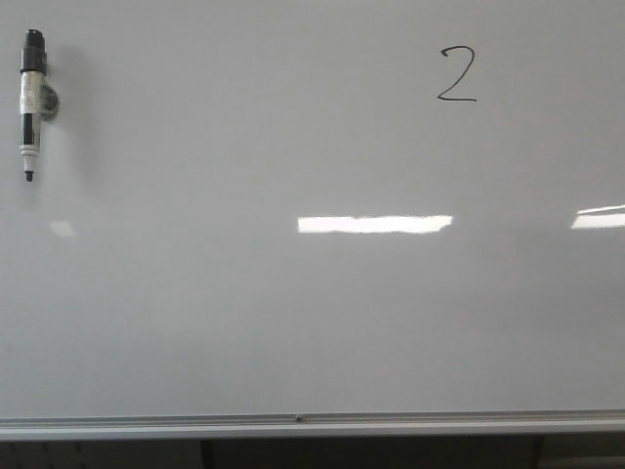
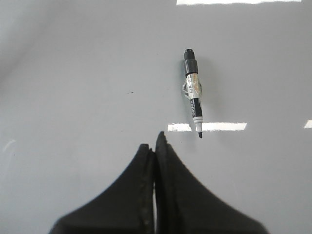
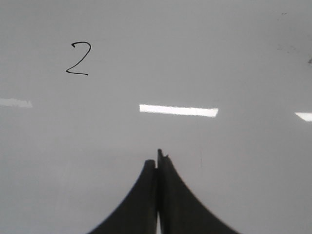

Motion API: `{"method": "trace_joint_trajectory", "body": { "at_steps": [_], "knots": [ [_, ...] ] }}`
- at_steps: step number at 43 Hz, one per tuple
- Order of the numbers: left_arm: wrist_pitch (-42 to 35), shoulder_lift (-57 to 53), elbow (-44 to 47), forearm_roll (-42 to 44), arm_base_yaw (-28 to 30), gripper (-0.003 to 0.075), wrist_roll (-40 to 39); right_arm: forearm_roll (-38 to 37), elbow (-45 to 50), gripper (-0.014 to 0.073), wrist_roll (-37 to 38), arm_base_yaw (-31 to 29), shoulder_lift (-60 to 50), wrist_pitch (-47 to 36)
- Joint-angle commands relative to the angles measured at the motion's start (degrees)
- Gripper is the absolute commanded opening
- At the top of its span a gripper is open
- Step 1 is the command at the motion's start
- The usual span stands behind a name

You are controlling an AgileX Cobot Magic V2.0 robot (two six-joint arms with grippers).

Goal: Write number 2 on whiteboard

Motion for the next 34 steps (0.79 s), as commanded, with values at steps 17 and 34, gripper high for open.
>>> {"method": "trace_joint_trajectory", "body": {
  "at_steps": [17,34],
  "knots": [
    [-4.60,-1.56,1.98,-0.06,-0.26,-0.0020,-0.66,-0.90,1.96,-0.0068,-0.14,-0.44,-1.25,-9.26],
    [-4.60,-1.56,1.98,-0.06,-0.26,-0.0020,-0.66,5.88,2.78,-0.0068,-3.10,-0.44,-1.31,-11.55]
  ]
}}
